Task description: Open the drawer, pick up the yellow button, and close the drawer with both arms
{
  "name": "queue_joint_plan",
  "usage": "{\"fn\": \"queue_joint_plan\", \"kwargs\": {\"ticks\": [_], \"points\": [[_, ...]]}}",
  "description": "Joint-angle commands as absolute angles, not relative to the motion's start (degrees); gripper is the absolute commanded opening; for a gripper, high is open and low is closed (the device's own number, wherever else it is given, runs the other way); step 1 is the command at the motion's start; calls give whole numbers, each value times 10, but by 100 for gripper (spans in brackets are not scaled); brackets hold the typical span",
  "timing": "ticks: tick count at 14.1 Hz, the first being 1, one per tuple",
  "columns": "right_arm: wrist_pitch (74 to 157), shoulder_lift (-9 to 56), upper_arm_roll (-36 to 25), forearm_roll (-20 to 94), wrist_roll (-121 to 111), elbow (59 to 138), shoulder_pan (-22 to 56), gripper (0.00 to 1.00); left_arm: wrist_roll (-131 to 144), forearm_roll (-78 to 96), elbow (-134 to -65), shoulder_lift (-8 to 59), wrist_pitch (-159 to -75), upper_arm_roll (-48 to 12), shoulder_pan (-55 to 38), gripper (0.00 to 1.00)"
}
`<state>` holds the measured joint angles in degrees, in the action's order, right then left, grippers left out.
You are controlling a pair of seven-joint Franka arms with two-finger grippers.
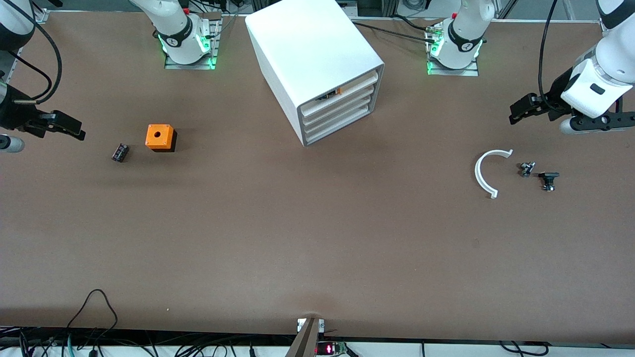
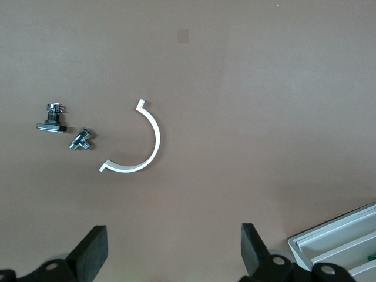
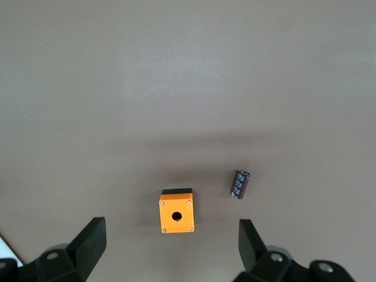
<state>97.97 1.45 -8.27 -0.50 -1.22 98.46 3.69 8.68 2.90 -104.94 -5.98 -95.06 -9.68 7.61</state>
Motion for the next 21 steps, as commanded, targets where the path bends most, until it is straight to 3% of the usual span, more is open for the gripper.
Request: {"fn": "queue_joint_plan", "kwargs": {"ticks": [1, 8, 13, 18, 21], "points": [[982, 10, -82, -8, -13, 985, 35, 100, 79, 20, -1029, -54, -919, -100, 82, 100], [981, 10, -81, -8, -12, 984, 36, 100, 78, 25, -961, 14, -876, -105, 79, 100], [984, 14, -83, -9, -13, 984, 31, 100, 81, 97, -960, 66, -852, -116, 69, 100], [982, 19, -93, -6, -3, 984, 24, 100, 75, 324, -1051, 153, -861, -170, 56, 100], [915, 6, -59, -3, 135, 982, 33, 100, 14, 463, -1132, 184, -950, -208, 50, 100]]}}
